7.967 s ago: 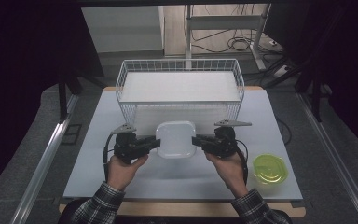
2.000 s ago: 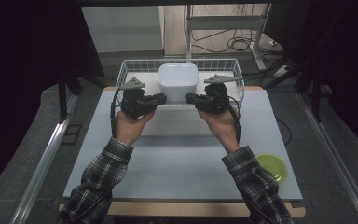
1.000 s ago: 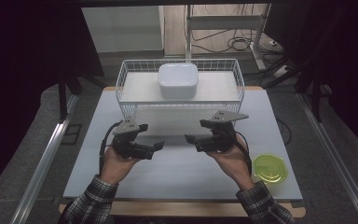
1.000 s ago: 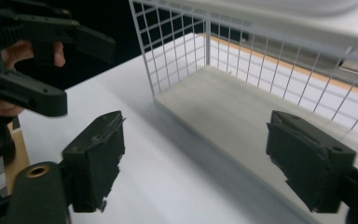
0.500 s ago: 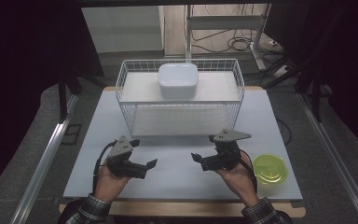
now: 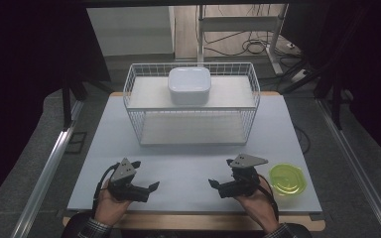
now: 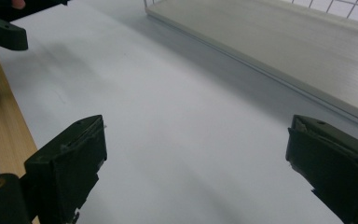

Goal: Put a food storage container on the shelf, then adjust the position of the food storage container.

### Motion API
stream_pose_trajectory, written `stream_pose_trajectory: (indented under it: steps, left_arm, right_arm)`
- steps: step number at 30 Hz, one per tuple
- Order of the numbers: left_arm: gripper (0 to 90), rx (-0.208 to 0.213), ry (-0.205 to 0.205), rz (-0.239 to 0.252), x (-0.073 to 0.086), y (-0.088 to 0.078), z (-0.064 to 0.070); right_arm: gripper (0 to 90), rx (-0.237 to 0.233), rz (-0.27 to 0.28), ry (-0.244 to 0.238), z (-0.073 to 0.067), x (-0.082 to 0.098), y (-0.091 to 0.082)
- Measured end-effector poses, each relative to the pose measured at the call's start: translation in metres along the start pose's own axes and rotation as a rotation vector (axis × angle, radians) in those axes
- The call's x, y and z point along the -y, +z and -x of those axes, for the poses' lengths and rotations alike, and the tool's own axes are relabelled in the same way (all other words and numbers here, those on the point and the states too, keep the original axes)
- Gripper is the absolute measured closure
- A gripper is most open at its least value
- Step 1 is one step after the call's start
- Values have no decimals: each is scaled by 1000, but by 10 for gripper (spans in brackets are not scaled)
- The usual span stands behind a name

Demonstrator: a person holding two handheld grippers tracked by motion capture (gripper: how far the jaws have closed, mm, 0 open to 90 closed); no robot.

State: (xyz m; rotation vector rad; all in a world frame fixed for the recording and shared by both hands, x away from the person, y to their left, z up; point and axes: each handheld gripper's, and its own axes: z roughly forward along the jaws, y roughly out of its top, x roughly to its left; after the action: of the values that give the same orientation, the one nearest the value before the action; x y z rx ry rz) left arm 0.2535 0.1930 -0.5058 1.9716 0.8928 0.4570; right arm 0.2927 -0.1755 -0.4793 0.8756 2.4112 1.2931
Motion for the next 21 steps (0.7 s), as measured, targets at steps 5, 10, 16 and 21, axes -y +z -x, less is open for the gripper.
stream_pose_trajectory:
  steps: [5, 10, 16, 21]
  left_arm:
    - [23, -8, 6, 1, 0, 0, 1]
    - [23, -4, 6, -17, 2, 3, 0]
    - [25, -6, 16, -22, 2, 4, 1]
    - [33, 5, 30, -34, 3, 6, 3]
  right_arm:
    - [52, 17, -21, 33, 3, 3, 0]
    - [32, 44, -40, 97, 6, 6, -3]
    - [302, 66, -59, 123, 9, 6, -19]
    - [660, 101, -94, 84, 14, 8, -35]
